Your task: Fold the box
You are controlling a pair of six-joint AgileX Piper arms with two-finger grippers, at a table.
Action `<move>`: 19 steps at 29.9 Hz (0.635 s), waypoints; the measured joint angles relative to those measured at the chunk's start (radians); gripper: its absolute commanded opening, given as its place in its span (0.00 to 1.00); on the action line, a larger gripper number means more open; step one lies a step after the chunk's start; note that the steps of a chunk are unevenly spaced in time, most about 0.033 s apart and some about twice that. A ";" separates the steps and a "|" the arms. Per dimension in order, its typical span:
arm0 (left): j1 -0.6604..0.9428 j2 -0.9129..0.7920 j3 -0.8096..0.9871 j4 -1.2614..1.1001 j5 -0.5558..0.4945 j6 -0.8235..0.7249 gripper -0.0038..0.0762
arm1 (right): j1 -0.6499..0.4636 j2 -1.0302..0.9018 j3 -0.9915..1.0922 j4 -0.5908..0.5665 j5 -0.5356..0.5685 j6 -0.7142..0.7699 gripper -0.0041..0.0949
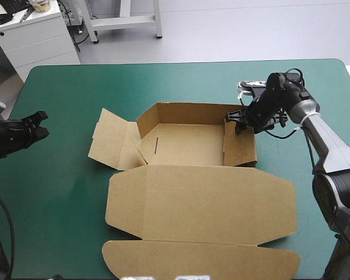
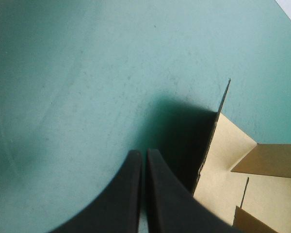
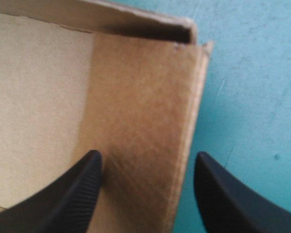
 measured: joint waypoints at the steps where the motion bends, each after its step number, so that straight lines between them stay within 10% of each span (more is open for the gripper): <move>1: 0.000 0.000 0.000 0.000 0.000 -0.001 0.06 | 0.000 0.002 -0.021 -0.001 0.015 0.000 0.87; 19: 0.000 0.000 0.000 0.000 0.001 -0.031 0.06 | 0.000 -0.220 -0.091 -0.038 0.101 0.120 0.87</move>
